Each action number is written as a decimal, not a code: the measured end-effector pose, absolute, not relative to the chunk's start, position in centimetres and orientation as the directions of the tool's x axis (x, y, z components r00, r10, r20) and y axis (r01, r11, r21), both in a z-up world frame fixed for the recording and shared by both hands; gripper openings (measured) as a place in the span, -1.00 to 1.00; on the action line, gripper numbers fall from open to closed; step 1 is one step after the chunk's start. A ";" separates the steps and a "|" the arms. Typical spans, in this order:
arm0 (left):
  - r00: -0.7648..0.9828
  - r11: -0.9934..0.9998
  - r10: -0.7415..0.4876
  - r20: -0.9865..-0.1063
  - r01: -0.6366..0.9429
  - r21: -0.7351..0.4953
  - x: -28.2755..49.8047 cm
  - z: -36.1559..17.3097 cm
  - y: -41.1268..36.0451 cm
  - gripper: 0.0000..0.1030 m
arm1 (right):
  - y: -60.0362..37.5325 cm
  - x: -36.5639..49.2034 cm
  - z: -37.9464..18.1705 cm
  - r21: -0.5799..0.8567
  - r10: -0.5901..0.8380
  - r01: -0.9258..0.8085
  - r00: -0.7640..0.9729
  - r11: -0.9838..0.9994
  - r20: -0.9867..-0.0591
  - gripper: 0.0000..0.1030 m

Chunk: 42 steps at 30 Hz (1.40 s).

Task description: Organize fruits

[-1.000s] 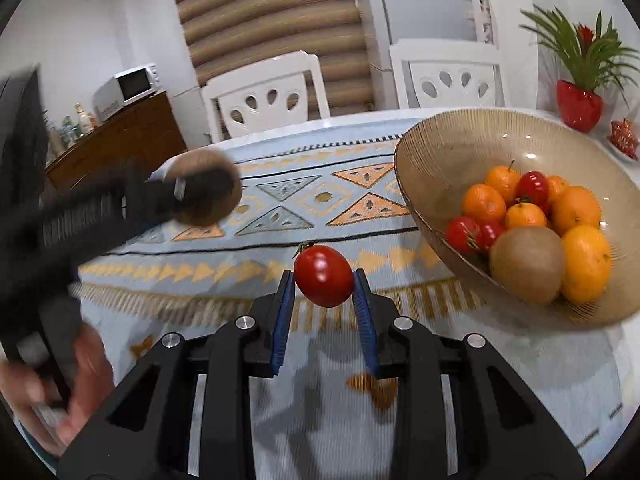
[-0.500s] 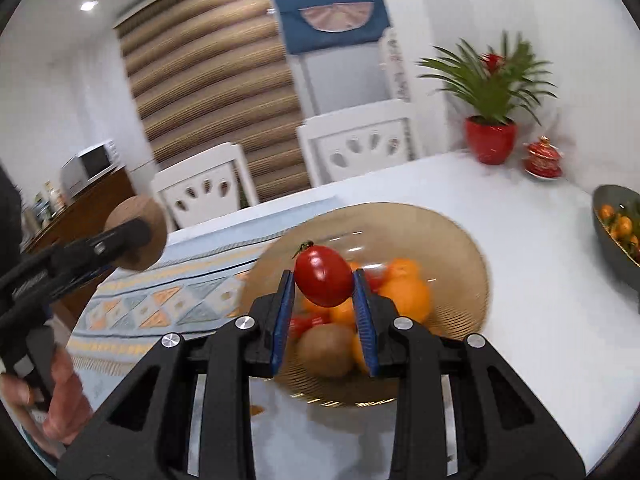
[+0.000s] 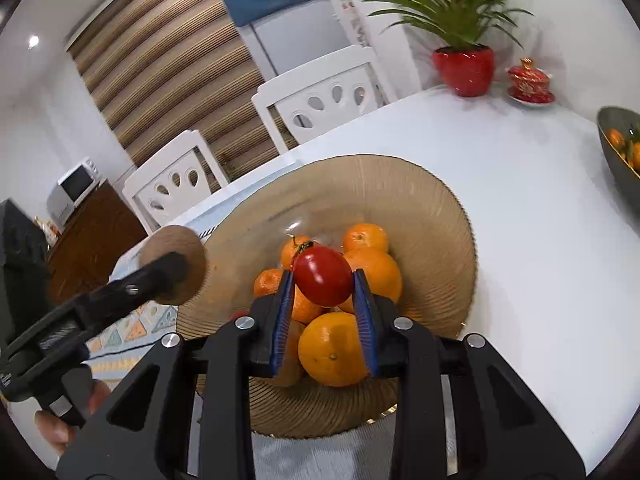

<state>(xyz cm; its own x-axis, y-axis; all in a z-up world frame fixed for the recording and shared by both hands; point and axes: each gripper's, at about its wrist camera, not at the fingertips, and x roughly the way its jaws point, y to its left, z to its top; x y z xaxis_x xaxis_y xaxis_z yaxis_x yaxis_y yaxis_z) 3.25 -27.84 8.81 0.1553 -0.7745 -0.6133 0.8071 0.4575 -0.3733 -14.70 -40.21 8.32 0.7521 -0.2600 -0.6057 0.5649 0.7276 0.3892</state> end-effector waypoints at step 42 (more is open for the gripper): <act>0.322 0.568 -0.779 -0.537 0.724 -0.390 3.9 10.2 -7.8 0.28 | -26.4 -12.2 9.6 0.297 -0.196 0.458 0.760 0.838 -0.620 -0.06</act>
